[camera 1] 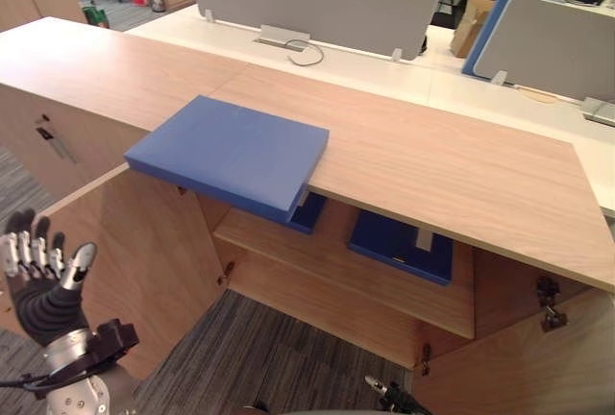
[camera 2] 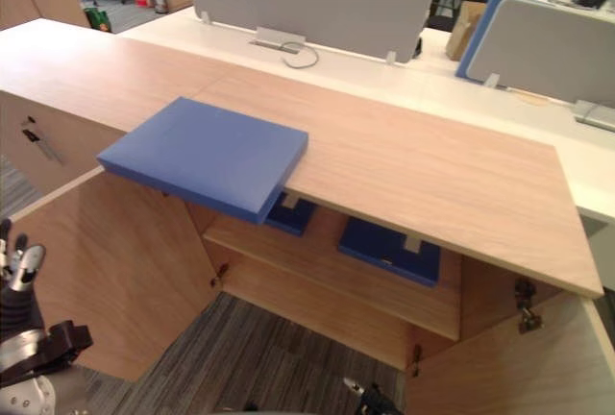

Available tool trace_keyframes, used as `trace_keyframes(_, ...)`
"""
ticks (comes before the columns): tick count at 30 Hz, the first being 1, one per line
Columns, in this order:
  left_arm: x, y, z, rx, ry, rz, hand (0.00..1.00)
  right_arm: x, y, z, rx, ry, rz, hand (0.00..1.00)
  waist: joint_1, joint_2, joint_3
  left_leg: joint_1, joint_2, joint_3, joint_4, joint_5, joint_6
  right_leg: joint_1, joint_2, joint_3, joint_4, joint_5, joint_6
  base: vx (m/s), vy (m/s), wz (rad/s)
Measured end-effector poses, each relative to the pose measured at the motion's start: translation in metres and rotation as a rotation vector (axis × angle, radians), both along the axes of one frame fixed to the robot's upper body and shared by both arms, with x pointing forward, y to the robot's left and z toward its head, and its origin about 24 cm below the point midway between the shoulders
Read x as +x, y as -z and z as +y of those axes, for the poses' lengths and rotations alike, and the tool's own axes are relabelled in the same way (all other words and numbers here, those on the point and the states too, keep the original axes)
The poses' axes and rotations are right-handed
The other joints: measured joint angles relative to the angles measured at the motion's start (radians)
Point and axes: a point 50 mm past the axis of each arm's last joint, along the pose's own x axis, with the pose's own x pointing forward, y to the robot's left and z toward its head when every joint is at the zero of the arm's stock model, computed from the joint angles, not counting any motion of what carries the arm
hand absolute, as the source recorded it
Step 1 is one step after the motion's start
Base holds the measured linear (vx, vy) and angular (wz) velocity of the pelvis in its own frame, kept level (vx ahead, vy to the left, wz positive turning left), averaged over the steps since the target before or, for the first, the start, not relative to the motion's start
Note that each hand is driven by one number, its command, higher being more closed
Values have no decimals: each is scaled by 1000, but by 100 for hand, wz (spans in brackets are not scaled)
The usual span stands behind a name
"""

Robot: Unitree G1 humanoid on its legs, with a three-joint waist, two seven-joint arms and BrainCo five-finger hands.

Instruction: Walk over to the cabinet, pick up the folder, carry it to the office cabinet, place the folder inside the office cabinet, then close the office cabinet door

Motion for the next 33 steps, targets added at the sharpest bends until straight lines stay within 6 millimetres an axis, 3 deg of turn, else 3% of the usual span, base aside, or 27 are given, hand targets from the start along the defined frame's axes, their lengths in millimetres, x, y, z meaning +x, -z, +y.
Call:
trace_keyframes(4,0,-37,-11,259,-142,-69,0,6,-2,0,-16,-2,-19,0,7,-7,5,-9,-11,-18,0,2,3,-1,-6,-3,-3,0,0,26,42,11)
trace_keyframes(7,1,-50,-16,402,-253,-95,0,7,-2,1,-31,-30,-17,0,6,-5,10,-9,-15,-19,1,3,6,-2,-6,-2,-3,0,0,20,16,2)
trace_keyframes(10,7,-65,-24,605,-355,-134,0,11,-3,8,-69,-180,-17,0,2,-8,18,-10,-16,-16,2,3,6,-11,-6,4,-4,0,0,18,18,-3)
trace_keyframes(13,19,-72,-34,774,-348,-156,0,19,-5,10,-90,-263,-34,0,3,-7,20,-31,-16,-5,12,3,6,-32,-4,16,-3,1,-1,18,22,-8)
trace_keyframes(22,54,-52,-47,1110,-263,-35,0,36,-11,-6,-184,-368,-74,0,5,3,17,-7,4,62,15,-5,-1,-47,13,94,-3,8,-11,-4,9,-24)
trace_keyframes(33,63,-46,-53,1341,-177,-39,0,30,-9,-11,-211,-423,-43,0,-3,31,-8,4,16,91,14,-6,-1,-53,22,127,-2,16,-21,-23,9,-9)
